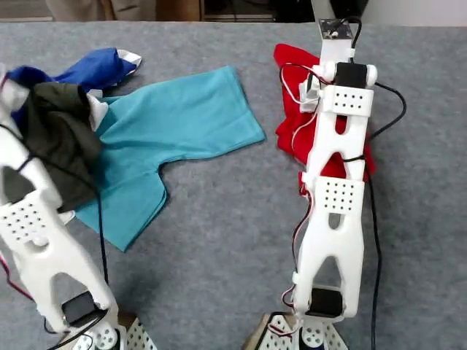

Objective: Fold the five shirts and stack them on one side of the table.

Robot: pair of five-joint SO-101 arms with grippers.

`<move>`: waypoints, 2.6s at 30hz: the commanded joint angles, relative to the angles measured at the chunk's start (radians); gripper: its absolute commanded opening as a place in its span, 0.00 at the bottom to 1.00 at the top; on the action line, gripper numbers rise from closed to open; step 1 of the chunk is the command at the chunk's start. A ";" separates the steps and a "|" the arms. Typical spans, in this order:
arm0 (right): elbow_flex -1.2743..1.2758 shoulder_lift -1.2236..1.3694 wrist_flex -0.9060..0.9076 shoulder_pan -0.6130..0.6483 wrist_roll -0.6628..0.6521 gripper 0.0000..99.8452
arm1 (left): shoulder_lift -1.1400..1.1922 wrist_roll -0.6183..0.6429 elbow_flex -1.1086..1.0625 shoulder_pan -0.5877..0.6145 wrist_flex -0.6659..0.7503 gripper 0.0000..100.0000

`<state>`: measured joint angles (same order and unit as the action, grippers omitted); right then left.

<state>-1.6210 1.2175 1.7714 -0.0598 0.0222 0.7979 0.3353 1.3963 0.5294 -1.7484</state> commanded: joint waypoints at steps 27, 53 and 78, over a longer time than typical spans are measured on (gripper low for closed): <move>-0.041 0.028 -0.012 0.019 -0.006 0.00 | 0.337 0.028 -0.117 -0.348 0.144 0.02; -0.041 0.035 -0.011 0.045 -0.006 0.00 | -0.087 0.028 0.249 0.160 0.107 0.02; -0.002 -0.193 0.015 0.166 -0.060 0.15 | 0.154 0.132 0.276 0.235 -0.011 0.34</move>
<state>-1.6226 1.1776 1.7714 0.0660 -0.0315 1.0572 0.5332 1.6264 0.8086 -1.7484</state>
